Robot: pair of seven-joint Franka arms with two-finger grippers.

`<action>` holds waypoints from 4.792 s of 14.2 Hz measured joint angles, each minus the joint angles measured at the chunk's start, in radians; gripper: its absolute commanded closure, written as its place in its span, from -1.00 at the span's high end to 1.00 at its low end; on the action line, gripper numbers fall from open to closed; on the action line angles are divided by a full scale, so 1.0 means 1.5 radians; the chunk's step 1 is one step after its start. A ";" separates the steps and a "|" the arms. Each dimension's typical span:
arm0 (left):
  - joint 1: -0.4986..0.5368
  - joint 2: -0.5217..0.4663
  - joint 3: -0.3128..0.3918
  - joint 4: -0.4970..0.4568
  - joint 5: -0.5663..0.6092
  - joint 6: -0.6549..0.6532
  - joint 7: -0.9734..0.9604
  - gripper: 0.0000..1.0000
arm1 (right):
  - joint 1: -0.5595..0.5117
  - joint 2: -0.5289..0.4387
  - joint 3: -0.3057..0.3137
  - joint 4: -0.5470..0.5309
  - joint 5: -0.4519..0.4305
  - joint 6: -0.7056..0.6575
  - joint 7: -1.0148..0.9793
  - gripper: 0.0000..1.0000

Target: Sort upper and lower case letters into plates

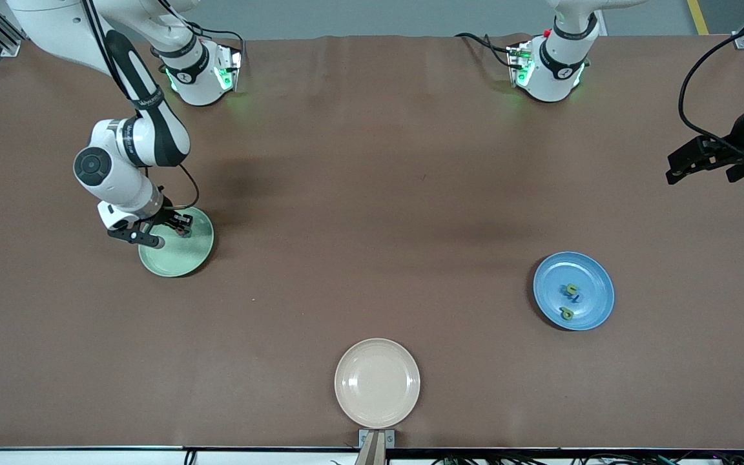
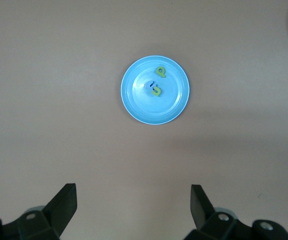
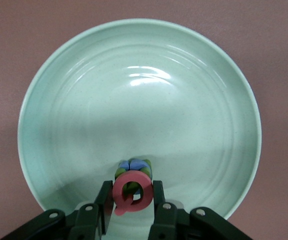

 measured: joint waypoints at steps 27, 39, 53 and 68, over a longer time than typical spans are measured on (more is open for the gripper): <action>0.001 0.008 0.003 0.001 0.016 0.016 0.000 1.00 | -0.071 -0.024 -0.006 0.421 -0.001 -0.481 -0.123 1.00; 0.002 0.007 0.004 0.004 0.015 0.019 0.000 1.00 | -0.107 -0.025 0.000 0.670 -0.033 -0.728 -0.182 1.00; 0.000 -0.030 -0.015 0.013 0.015 -0.032 -0.034 1.00 | -0.104 -0.049 0.004 0.678 -0.035 -0.811 -0.181 1.00; 0.001 -0.020 -0.013 0.010 -0.011 -0.027 -0.034 1.00 | -0.086 -0.228 0.006 0.515 -0.034 -0.740 -0.182 1.00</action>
